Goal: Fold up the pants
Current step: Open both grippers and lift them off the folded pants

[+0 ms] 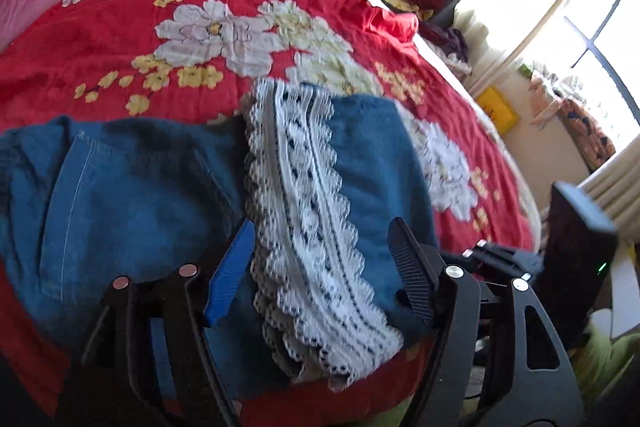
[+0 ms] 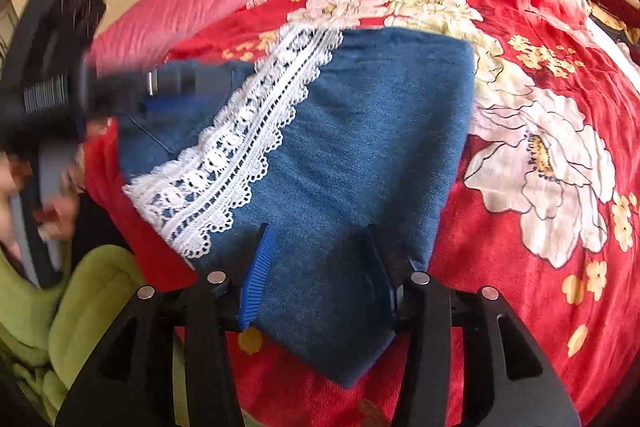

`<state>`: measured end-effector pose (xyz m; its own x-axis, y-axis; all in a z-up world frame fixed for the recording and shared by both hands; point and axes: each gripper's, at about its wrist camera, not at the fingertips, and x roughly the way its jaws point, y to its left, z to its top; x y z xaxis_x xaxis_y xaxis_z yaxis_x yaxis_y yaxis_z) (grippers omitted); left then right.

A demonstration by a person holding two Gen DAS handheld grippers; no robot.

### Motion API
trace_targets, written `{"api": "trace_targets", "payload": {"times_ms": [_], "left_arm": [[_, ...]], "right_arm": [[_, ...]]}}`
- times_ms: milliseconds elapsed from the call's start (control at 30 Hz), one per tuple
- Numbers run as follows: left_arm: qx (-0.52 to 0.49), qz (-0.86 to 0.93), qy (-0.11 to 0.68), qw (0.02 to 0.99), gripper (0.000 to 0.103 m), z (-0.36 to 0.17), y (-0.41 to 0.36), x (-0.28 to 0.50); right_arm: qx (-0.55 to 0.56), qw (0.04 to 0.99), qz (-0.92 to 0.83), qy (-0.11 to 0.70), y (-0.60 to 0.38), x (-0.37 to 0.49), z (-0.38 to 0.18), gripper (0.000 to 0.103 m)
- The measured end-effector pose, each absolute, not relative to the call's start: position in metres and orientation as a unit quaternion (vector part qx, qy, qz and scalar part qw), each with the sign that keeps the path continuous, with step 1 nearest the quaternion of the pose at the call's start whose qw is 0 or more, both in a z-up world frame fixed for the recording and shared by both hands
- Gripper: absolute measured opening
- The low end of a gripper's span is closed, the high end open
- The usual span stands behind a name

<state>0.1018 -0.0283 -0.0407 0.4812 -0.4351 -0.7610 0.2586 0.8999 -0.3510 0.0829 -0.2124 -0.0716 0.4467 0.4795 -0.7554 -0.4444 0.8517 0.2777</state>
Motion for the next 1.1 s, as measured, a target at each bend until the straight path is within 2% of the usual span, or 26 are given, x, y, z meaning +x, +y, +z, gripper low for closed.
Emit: {"api": "trace_targets", "payload": {"times_ms": [100, 167, 233, 400, 433, 500, 533, 667, 733, 767, 900, 1000, 1067, 1100], "left_arm": [[-0.057, -0.171, 0.500, 0.847, 0.062, -0.059, -0.031, 0.098], [-0.048, -0.163, 0.516, 0.839, 0.062, -0.068, -0.030, 0.100], [-0.038, -0.157, 0.519, 0.839, 0.062, -0.069, -0.031, 0.100], [-0.023, -0.142, 0.511, 0.847, 0.063, -0.063, -0.030, 0.088], [-0.028, -0.140, 0.509, 0.849, 0.063, -0.059, -0.029, 0.084], [-0.029, -0.132, 0.500, 0.856, 0.067, -0.049, -0.024, 0.076], [-0.023, -0.123, 0.496, 0.859, 0.072, -0.045, -0.023, 0.073], [-0.004, -0.100, 0.478, 0.873, 0.073, -0.029, -0.017, 0.062], [-0.008, -0.100, 0.471, 0.876, 0.077, -0.021, -0.015, 0.058], [-0.009, -0.100, 0.466, 0.879, 0.082, -0.017, -0.014, 0.055], [-0.003, -0.094, 0.449, 0.889, 0.086, -0.001, -0.012, 0.046], [0.005, -0.088, 0.433, 0.897, 0.093, 0.012, -0.012, 0.038], [0.009, -0.081, 0.421, 0.903, 0.093, 0.021, -0.011, 0.033], [0.010, -0.079, 0.415, 0.906, 0.093, 0.025, -0.010, 0.030]], "right_arm": [[0.012, 0.860, 0.273, 0.431, -0.226, 0.073, -0.063, 0.049], [0.011, 0.853, 0.269, 0.448, -0.229, 0.071, -0.068, 0.051], [0.010, 0.840, 0.264, 0.474, -0.229, 0.071, -0.081, 0.052], [0.018, 0.841, 0.266, 0.470, -0.234, 0.069, -0.078, 0.054], [0.022, 0.842, 0.268, 0.468, -0.236, 0.065, -0.075, 0.057], [0.030, 0.843, 0.273, 0.462, -0.239, 0.062, -0.069, 0.065], [0.031, 0.845, 0.273, 0.459, -0.239, 0.060, -0.066, 0.068], [0.029, 0.854, 0.274, 0.442, -0.238, 0.059, -0.053, 0.068], [0.027, 0.860, 0.272, 0.432, -0.239, 0.057, -0.044, 0.078], [0.026, 0.863, 0.272, 0.424, -0.239, 0.055, -0.037, 0.078], [0.019, 0.876, 0.266, 0.402, -0.241, 0.052, -0.017, 0.078], [0.020, 0.884, 0.264, 0.386, -0.242, 0.051, -0.002, 0.078], [0.015, 0.889, 0.264, 0.374, -0.241, 0.050, 0.009, 0.078], [0.013, 0.893, 0.262, 0.365, -0.241, 0.050, 0.015, 0.091]]}}
